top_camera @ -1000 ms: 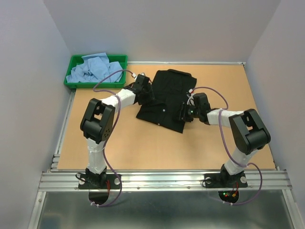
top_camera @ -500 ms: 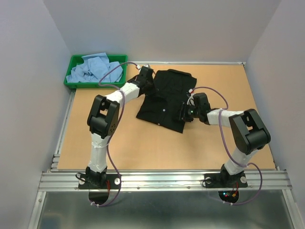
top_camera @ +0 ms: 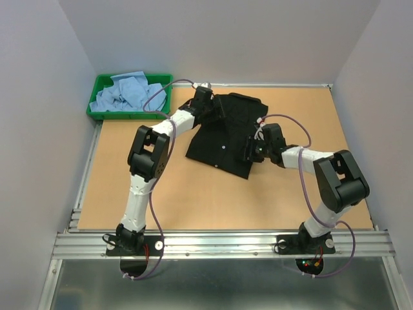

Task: Fold and stack the long sleeve shirts
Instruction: Fold the shirt

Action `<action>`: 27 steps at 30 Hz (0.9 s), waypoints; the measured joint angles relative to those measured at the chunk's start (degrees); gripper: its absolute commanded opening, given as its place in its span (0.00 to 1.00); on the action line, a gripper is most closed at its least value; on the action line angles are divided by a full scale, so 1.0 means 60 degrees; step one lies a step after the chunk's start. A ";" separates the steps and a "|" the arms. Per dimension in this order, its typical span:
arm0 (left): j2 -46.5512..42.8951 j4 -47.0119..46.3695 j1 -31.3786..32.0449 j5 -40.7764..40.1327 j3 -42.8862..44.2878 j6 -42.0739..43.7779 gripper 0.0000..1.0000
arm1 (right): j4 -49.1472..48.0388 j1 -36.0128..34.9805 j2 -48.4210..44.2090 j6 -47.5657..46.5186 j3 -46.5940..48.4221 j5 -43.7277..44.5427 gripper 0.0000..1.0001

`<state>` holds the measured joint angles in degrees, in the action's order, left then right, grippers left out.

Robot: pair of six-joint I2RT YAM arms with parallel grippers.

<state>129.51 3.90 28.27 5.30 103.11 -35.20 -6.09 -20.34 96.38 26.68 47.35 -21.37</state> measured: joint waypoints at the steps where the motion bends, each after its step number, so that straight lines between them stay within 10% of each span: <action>1: 0.0000 -0.0022 -0.0004 0.0007 0.0000 0.0153 0.89 | 0.0146 0.0000 -0.0069 -0.0066 0.0106 0.0062 0.54; 10: -0.2721 -0.0561 -0.0317 -0.0827 -0.2087 0.0765 0.89 | 0.0878 -0.0004 -0.0499 -0.0488 0.1821 0.0171 0.61; 17: -0.6000 -0.1395 -0.0586 -0.0852 -0.4892 0.0634 0.56 | 0.0933 -0.0120 -0.0022 -0.0412 0.3701 -0.0124 0.61; 27: -0.4561 -0.1891 -0.0514 -0.0095 -0.7144 0.0204 0.38 | 0.0572 -0.0375 0.2634 0.0244 0.5978 -0.0608 0.57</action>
<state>102.15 -7.44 25.19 4.73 60.25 -33.98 -2.66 -22.59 112.18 28.14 83.22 -25.02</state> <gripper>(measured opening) 0.380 0.576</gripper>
